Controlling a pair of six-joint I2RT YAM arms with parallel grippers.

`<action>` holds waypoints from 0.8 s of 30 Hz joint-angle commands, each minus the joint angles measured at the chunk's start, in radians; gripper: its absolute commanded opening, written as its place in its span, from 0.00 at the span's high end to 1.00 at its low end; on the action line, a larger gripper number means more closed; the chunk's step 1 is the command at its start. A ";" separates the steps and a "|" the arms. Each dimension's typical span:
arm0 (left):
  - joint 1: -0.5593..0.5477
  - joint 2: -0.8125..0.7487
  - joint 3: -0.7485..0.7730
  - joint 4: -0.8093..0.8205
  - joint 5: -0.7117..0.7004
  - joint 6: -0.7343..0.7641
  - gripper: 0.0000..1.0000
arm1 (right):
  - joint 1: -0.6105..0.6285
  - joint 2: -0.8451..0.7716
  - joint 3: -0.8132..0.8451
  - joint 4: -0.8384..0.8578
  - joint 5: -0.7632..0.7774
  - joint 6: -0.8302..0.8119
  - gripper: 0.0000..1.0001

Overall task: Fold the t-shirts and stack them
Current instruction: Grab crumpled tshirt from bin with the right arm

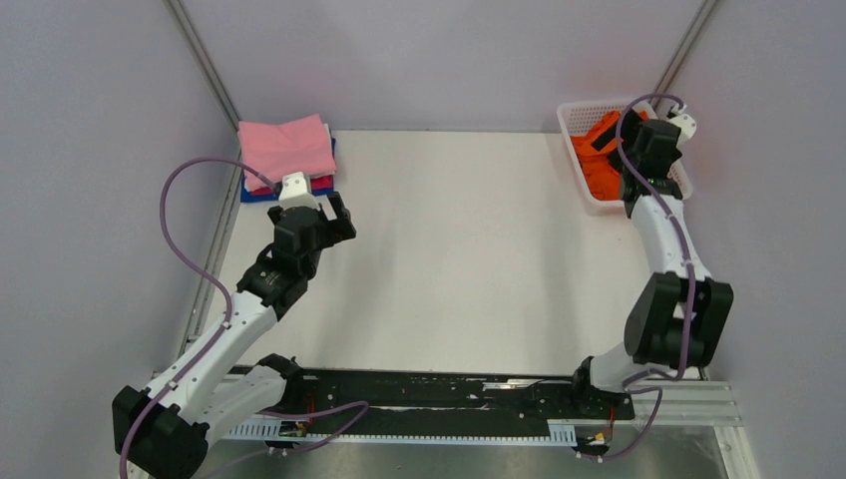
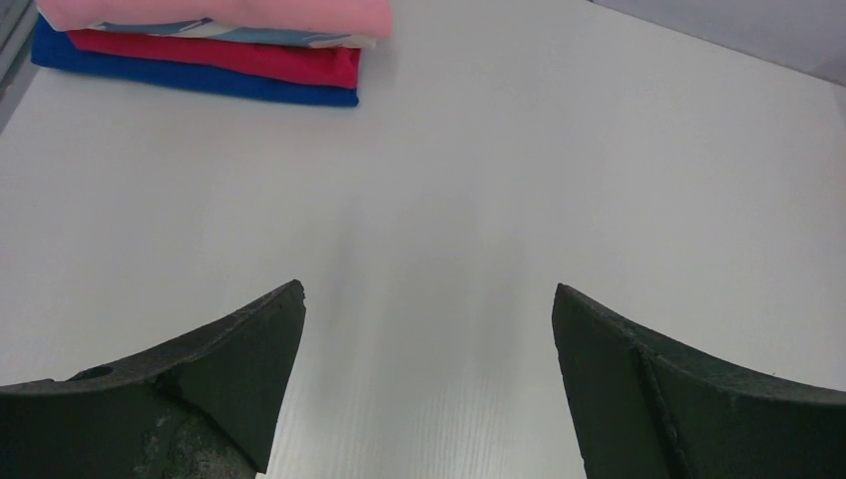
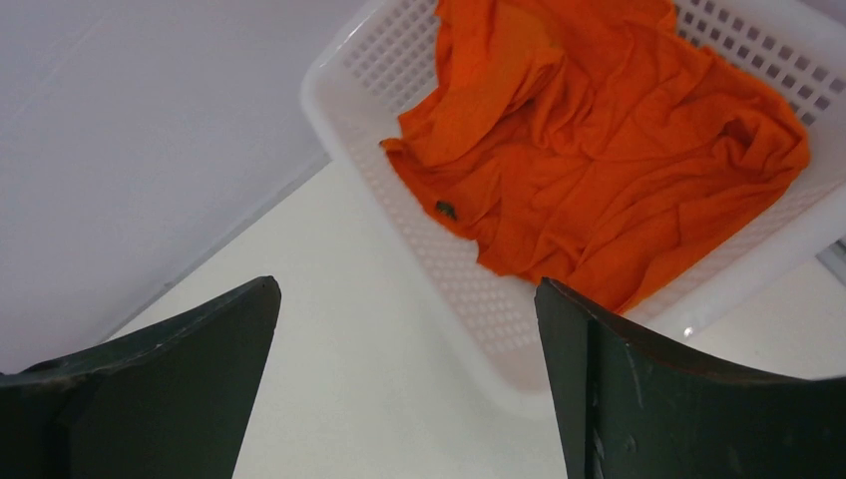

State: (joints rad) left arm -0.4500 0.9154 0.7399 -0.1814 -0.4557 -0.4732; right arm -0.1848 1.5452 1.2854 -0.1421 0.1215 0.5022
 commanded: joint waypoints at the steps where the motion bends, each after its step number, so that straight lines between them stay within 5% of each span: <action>1: 0.000 0.008 0.007 0.049 -0.012 0.009 0.00 | -0.065 0.253 0.255 -0.080 0.031 -0.063 0.00; 9: 0.000 0.026 0.013 0.044 -0.020 0.008 0.00 | -0.134 0.710 0.684 -0.131 -0.076 -0.053 0.01; 15: 0.000 0.045 0.018 0.052 -0.017 0.013 0.00 | -0.168 0.973 0.933 -0.136 -0.264 0.036 0.20; 17: 0.000 0.054 0.022 0.049 -0.015 0.013 0.00 | -0.174 1.012 0.984 -0.132 -0.269 0.062 0.37; 19: 0.000 0.065 0.027 0.046 -0.012 0.013 0.00 | -0.177 1.012 1.006 -0.124 -0.262 0.075 0.74; 21: 0.000 0.073 0.032 0.041 -0.004 0.013 0.00 | -0.177 0.980 1.000 -0.097 -0.261 0.063 0.90; 24: 0.000 0.077 0.036 0.033 0.001 0.011 0.00 | -0.177 0.902 0.990 -0.069 -0.253 0.020 1.00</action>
State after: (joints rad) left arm -0.4500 0.9897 0.7399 -0.1741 -0.4530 -0.4664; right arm -0.3618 2.5744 2.2211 -0.2852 -0.1150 0.5449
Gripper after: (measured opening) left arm 0.998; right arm 0.057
